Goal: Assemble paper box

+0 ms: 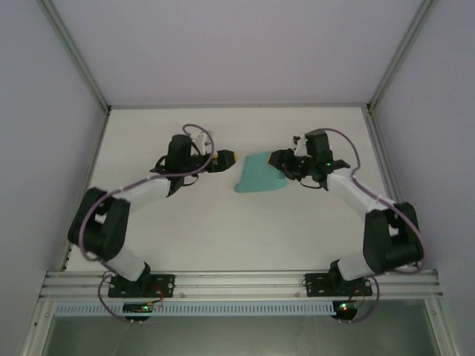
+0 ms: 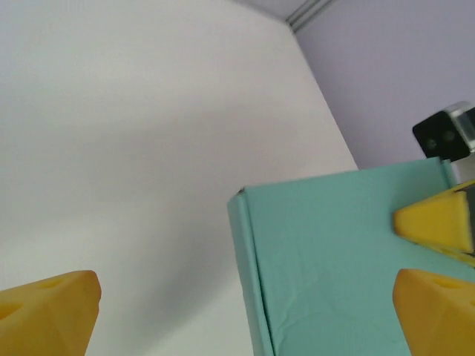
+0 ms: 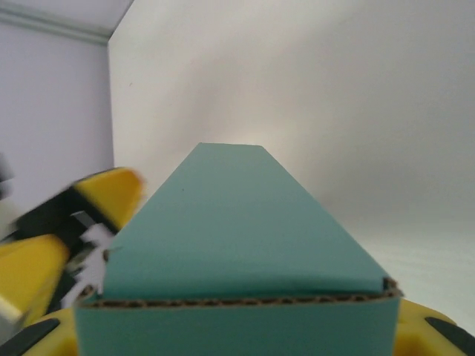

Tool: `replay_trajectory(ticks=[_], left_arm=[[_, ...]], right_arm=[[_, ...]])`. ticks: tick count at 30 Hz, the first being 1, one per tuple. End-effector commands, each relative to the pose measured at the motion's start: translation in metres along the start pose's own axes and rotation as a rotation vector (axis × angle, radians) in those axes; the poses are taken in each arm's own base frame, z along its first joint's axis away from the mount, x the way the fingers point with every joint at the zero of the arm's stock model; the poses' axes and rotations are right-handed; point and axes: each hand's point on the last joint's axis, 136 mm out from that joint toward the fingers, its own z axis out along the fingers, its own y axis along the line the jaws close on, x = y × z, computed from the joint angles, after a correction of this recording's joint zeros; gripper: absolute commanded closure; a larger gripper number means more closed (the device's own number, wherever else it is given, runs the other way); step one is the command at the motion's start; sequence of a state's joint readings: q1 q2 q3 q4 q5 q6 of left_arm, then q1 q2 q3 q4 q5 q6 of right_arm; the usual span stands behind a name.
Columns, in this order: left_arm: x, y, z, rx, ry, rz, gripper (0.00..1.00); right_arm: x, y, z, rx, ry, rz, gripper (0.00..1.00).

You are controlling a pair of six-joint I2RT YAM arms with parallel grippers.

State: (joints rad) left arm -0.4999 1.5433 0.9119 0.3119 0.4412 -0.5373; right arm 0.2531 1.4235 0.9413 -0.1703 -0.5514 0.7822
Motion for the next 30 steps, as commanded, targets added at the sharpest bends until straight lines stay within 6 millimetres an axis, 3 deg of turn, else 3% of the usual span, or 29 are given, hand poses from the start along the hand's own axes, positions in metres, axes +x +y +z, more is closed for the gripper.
replay_trajectory(ticks=[1,5,10,13,18,28,30], left_arm=[[0.008,-0.018,-0.012,-0.254,0.009,0.503,0.00],[0.032,-0.076,-0.008,-0.220,-0.025,0.953,0.00],[0.069,-0.114,0.002,-0.185,-0.027,1.312,0.00],[0.080,-0.115,0.015,-0.244,-0.010,1.435,0.00],[0.067,-0.101,0.033,-0.396,-0.040,1.511,0.00],[0.062,-0.116,0.041,-0.326,-0.115,1.472,0.00],[0.060,-0.115,0.043,-0.328,-0.117,1.476,0.04]], right_arm=[[0.007,-0.035,-0.035,0.196,-0.005,0.137,0.54],[0.004,-0.030,-0.058,0.123,-0.008,0.263,0.55],[0.003,-0.018,-0.074,0.020,0.039,0.409,0.59],[0.005,-0.012,-0.078,0.005,0.062,0.430,0.59],[0.020,-0.004,-0.077,-0.015,0.130,0.461,0.59],[0.040,-0.007,-0.071,-0.026,0.213,0.514,0.61],[0.043,-0.005,-0.068,-0.030,0.231,0.512,0.60]])
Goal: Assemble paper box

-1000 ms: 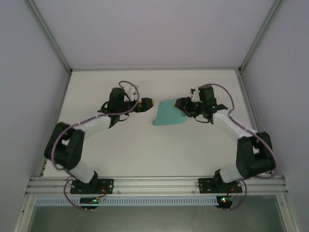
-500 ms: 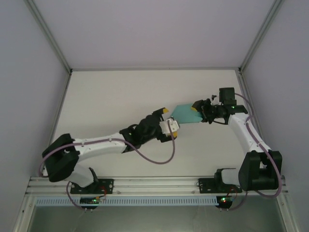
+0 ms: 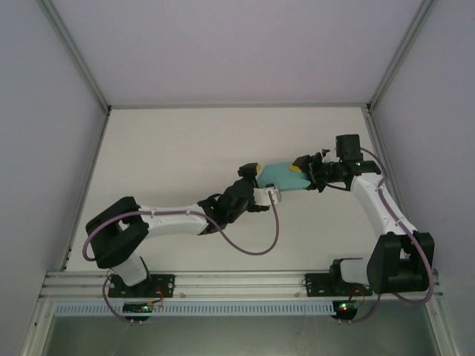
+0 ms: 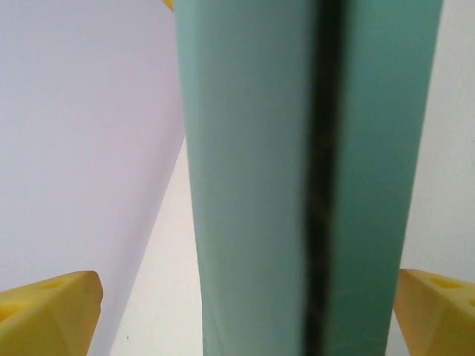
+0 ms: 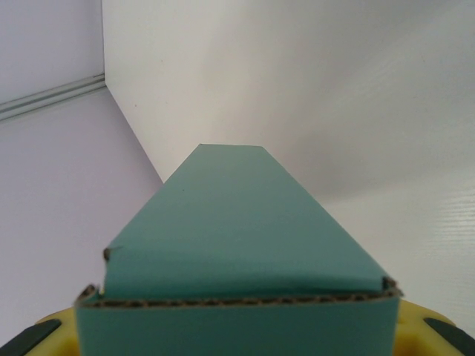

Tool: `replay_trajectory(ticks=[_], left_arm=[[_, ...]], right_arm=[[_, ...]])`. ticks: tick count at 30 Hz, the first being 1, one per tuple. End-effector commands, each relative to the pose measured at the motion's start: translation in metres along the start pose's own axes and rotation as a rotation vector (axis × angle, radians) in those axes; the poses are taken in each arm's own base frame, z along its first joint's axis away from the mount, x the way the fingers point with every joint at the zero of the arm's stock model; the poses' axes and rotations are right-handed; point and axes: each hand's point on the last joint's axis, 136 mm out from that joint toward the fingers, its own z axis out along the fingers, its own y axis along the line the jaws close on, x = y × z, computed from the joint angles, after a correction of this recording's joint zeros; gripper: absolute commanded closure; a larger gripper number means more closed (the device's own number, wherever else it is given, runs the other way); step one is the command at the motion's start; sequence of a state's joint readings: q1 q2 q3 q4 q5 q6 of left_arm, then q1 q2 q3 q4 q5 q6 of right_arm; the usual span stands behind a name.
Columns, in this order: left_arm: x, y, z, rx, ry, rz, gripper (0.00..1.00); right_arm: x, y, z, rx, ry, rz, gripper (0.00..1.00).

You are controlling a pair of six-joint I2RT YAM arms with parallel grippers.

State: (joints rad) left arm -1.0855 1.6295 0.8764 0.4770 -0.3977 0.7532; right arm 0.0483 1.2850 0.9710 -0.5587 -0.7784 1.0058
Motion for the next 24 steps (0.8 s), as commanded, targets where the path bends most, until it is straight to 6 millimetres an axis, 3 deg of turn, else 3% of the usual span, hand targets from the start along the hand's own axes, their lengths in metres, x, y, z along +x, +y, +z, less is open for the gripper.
replay_trajectory(ticks=[1,6,13,14,18,22,24], left_arm=[[-0.022,0.027,0.004,-0.073,-0.062,-0.028,0.08],[-0.024,0.033,0.000,-0.099,-0.078,-0.023,0.30],[-0.021,0.035,-0.005,-0.099,-0.070,-0.008,0.51],[-0.021,0.034,-0.006,-0.092,-0.066,-0.005,0.54],[-0.016,0.030,-0.013,-0.050,-0.023,-0.032,0.55],[0.000,0.014,-0.025,0.076,0.070,-0.107,0.58],[0.013,-0.002,-0.037,0.187,0.130,-0.151,0.59]], right_arm=[[0.029,0.000,0.005,-0.011,0.127,0.029,0.60],[0.034,-0.005,0.006,0.003,0.161,0.029,0.57],[0.032,-0.007,0.004,-0.002,0.156,0.026,0.50],[0.027,-0.007,0.002,-0.007,0.130,0.022,0.48],[-0.001,0.002,-0.008,-0.058,-0.003,-0.017,0.26],[-0.040,0.008,-0.033,-0.016,-0.223,-0.177,0.02],[-0.056,0.008,-0.046,0.056,-0.329,-0.293,0.01]])
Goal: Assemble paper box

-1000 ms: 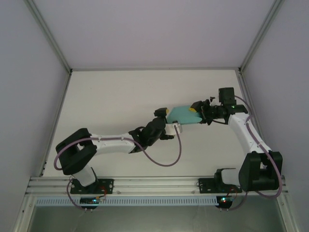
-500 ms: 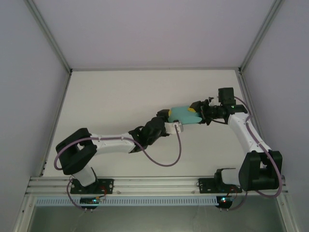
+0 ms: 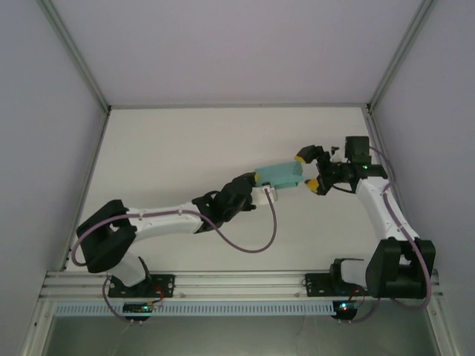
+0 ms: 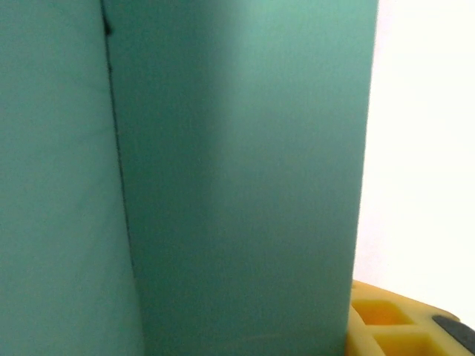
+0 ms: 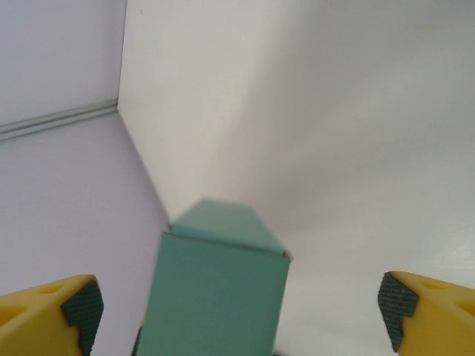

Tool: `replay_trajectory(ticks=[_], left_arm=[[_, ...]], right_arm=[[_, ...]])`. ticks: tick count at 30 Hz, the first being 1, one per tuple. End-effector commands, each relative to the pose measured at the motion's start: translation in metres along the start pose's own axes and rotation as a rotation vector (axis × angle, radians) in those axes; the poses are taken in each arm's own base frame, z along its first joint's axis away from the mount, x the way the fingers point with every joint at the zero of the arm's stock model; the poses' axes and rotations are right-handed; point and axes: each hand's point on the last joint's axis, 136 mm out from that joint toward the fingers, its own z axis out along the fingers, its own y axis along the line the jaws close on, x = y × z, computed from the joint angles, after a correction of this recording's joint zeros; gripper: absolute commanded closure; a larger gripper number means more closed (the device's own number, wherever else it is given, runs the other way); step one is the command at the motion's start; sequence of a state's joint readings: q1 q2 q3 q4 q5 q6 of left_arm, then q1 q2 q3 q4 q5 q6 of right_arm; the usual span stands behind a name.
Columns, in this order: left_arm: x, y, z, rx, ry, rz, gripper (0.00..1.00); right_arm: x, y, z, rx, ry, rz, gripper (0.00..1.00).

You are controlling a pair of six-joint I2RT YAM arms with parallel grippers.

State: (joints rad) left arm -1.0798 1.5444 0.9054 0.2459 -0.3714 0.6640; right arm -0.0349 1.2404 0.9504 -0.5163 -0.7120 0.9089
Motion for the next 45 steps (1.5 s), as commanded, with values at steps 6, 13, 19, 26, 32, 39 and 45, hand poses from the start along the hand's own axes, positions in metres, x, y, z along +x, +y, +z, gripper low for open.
replay_trajectory(ticks=[6,13,19,26,32,39,45], left_arm=[[0.064,-0.050,-0.055,0.512,0.352,-0.216,0.54],[0.084,-0.040,-0.058,0.724,0.491,-0.422,0.51],[0.098,-0.054,-0.051,0.833,0.559,-0.347,0.49],[0.109,-0.069,-0.037,0.886,0.576,-0.318,0.56],[0.098,-0.071,-0.033,0.904,0.491,-0.308,0.57],[0.101,-0.069,-0.033,0.899,0.496,-0.278,0.57],[0.102,-0.066,-0.032,0.888,0.503,-0.272,0.57]], right_arm=[[-0.051,0.001,-0.030,0.221,-0.251,-0.579,0.01],[-0.021,0.023,-0.012,0.161,-0.235,-1.073,0.01],[0.035,0.036,0.012,0.016,-0.142,-1.424,0.01],[0.058,0.011,0.037,0.083,0.077,-1.498,0.06],[0.076,0.006,0.055,0.028,0.227,-1.545,0.18],[0.081,-0.002,0.068,0.082,0.318,-1.584,0.54],[0.078,-0.008,0.073,0.148,0.323,-1.605,0.81]])
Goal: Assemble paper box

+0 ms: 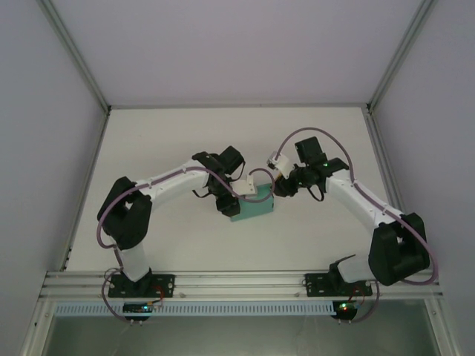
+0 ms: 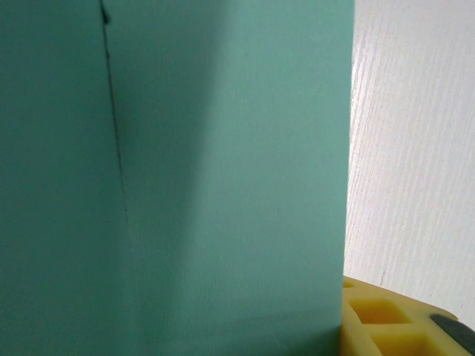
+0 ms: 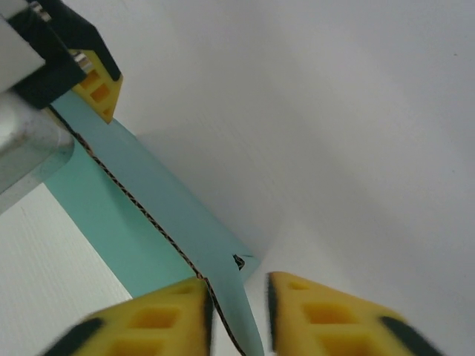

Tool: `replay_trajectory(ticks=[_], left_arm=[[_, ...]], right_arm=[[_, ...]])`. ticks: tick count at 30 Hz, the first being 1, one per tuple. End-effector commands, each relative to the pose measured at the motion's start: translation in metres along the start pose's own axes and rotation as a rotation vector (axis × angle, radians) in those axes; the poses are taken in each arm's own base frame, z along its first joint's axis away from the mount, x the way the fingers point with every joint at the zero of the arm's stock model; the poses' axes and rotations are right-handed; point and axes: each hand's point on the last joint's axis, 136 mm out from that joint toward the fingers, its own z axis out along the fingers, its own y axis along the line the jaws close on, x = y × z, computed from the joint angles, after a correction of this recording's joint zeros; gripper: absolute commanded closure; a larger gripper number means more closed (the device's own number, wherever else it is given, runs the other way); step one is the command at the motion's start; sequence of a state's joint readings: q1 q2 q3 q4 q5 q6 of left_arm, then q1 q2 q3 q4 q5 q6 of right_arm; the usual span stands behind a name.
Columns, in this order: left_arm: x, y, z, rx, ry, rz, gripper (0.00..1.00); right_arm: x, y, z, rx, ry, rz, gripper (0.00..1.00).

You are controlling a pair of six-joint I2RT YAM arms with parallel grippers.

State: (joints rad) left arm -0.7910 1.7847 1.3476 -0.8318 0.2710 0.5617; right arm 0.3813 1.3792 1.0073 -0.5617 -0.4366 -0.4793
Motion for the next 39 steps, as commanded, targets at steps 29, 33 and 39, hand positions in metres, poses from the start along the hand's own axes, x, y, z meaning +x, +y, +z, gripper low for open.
replay_trajectory(ticks=[29,33,39], left_arm=[[-0.012,0.023,0.011,-0.051,0.012,-0.035,0.48],[-0.020,0.026,0.001,-0.074,-0.008,-0.050,0.33],[-0.032,0.022,-0.029,-0.119,-0.085,-0.066,0.00]], right_arm=[[0.057,0.007,0.035,0.271,-0.147,0.452,1.00],[0.055,0.010,0.030,0.284,-0.167,0.471,1.00],[0.049,0.016,0.018,0.300,-0.137,0.490,1.00]])
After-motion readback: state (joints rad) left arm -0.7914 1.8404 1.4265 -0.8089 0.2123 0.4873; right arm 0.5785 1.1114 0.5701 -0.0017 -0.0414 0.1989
